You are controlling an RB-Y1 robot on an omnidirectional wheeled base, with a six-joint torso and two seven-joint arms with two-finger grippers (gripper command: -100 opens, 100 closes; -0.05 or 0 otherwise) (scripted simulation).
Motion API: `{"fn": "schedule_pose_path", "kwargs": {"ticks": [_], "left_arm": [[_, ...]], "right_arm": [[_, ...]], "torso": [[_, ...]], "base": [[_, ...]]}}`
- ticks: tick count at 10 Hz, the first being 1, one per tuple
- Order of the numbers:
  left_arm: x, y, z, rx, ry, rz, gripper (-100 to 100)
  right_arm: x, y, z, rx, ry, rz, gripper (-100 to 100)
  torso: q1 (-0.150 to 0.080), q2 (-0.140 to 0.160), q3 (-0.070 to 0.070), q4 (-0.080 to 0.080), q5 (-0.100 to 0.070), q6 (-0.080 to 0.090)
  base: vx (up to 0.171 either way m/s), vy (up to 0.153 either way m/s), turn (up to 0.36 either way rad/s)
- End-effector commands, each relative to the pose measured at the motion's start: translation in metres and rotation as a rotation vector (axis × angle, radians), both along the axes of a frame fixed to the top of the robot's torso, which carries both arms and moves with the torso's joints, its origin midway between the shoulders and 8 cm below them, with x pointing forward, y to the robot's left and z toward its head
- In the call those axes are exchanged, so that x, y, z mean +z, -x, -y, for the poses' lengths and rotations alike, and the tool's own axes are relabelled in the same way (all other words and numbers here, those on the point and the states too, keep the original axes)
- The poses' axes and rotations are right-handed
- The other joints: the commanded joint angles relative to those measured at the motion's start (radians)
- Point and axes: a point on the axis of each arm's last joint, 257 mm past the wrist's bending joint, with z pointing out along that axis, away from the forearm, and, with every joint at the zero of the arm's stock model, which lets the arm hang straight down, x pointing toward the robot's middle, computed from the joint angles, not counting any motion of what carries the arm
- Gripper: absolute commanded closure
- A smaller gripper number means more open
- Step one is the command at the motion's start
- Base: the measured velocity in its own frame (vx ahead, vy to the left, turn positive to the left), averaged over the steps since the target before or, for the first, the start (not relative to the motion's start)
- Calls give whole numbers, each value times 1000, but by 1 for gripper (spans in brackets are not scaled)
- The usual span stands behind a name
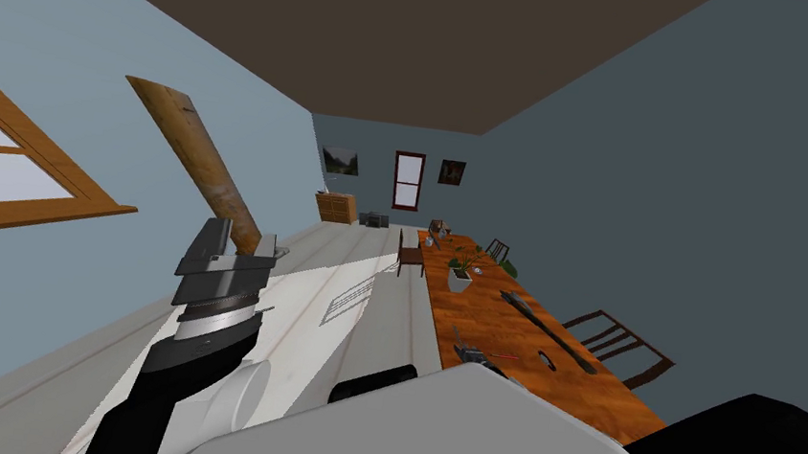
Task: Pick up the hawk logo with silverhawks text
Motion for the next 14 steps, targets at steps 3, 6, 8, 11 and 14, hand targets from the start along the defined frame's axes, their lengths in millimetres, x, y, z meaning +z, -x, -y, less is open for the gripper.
{"fn": "schedule_pose_path", "kwargs": {"ticks": [3,6,8,11,14], "left_arm": [[0,0,0,0,0,0,0],[0,0,0,0,0,0,0],[0,0,0,0,0,0,0],[0,0,0,0,0,0,0],[0,0,0,0,0,0,0]], "right_arm": [[-5,6,1,-3,0,-13,0],[-11,11,-18,-32,-17,-5,-100],[-18,21,-34,-64,-29,-7,-100],[-20,27,-46,-97,-29,-2,-100],[-22,39,-52,-142,-22,-6,-100]], "torso": [[3,3,2,1,1,0],[-1,4,2,1,0,0],[0,4,2,1,0,0],[0,4,2,1,0,0],[0,4,2,1,0,0]], "base": [[0,-2,-4],[-9,-64,144],[-7,-64,179],[-13,-64,130],[-15,-68,127]]}}
